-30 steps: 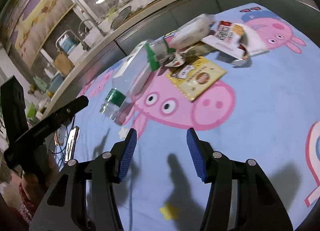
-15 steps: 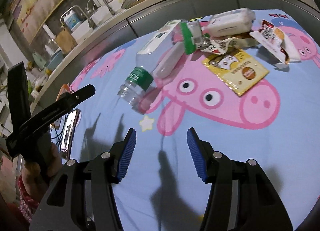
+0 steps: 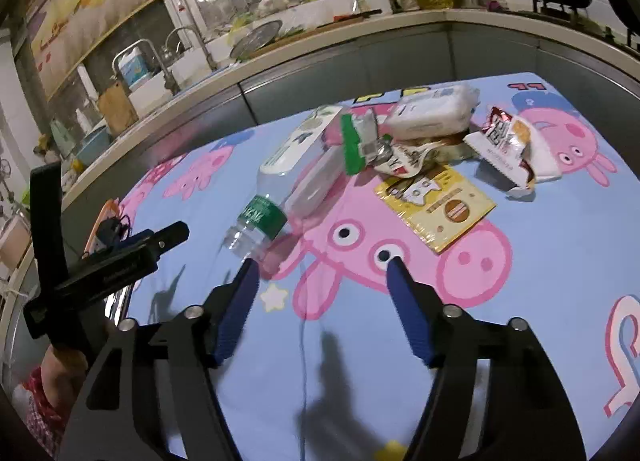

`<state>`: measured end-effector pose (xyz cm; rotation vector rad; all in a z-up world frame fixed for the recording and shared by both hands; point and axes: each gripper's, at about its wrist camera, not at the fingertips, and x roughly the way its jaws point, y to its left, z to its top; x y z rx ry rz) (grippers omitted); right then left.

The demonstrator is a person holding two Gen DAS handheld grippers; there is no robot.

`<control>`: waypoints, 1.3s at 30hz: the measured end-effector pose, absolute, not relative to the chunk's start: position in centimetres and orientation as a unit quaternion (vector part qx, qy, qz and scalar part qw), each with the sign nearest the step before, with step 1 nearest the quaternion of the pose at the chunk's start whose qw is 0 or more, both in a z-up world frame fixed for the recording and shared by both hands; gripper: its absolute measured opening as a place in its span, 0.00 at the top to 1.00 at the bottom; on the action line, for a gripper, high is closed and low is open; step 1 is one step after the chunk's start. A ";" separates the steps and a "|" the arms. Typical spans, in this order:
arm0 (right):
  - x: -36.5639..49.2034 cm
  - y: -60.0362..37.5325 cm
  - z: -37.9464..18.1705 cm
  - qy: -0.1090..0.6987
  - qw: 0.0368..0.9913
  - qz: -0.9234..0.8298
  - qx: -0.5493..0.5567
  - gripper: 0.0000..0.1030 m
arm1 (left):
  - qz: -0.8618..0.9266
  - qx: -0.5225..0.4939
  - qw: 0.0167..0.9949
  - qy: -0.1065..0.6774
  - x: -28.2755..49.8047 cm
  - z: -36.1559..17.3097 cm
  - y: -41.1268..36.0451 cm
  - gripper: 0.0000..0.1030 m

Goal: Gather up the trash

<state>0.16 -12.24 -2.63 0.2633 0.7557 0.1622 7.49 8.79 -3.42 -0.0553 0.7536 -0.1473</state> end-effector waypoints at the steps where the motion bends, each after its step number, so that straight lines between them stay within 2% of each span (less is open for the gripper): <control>1: 0.2 -12.4 -2.7 0.369 0.917 0.077 0.130 0.32 | -0.074 -0.027 0.927 0.367 7.5 -3.4 8.7 0.29; 6: 0.9 -13.4 -3.4 0.381 0.911 0.075 0.137 0.33 | -0.104 -0.021 0.927 0.359 8.0 -2.2 7.3 0.28; 10: 2.6 -14.6 -3.9 0.385 0.910 0.064 0.136 0.48 | -0.138 0.009 0.929 0.343 9.1 -1.0 4.4 0.19; 17: 8.7 -16.8 -2.8 0.380 0.911 0.070 0.146 0.52 | -0.173 0.058 0.909 0.374 13.8 -2.8 -1.4 0.18; 19: 10.9 -17.1 -2.3 0.383 0.905 0.086 0.162 0.50 | -0.170 0.069 0.899 0.397 15.0 -4.2 -2.3 0.35; 20: 12.2 -17.1 -2.2 0.385 0.903 0.093 0.167 0.49 | -0.176 0.066 0.895 0.404 15.2 -4.7 -2.3 0.40; 24: 16.2 -16.9 -2.1 0.391 0.897 0.102 0.180 0.43 | -0.183 0.032 0.898 0.400 14.4 -4.7 -0.4 0.41; 32: 20.8 -15.7 -3.9 0.428 0.881 0.095 0.177 0.43 | -0.148 -0.028 0.901 0.406 10.4 -5.1 6.2 0.41; 33: 20.9 -15.4 -4.2 0.432 0.881 0.097 0.169 0.56 | -0.145 -0.026 0.901 0.407 10.2 -5.1 6.4 0.41; 34: 20.7 -15.0 -4.6 0.439 0.878 0.105 0.159 0.80 | -0.142 -0.025 0.901 0.410 9.9 -5.1 6.6 0.41; 35: 20.5 -14.8 -4.7 0.443 0.876 0.109 0.158 0.82 | -0.141 -0.026 0.900 0.411 9.8 -5.1 6.7 0.41; 36: 19.9 -14.8 -4.8 0.440 0.876 0.113 0.163 0.93 | -0.141 -0.028 0.899 0.413 9.8 -5.0 6.8 0.41; 39: 16.1 -15.4 -3.9 0.415 0.878 0.142 0.193 0.93 | -0.148 -0.035 0.897 0.414 9.7 -4.6 6.5 0.41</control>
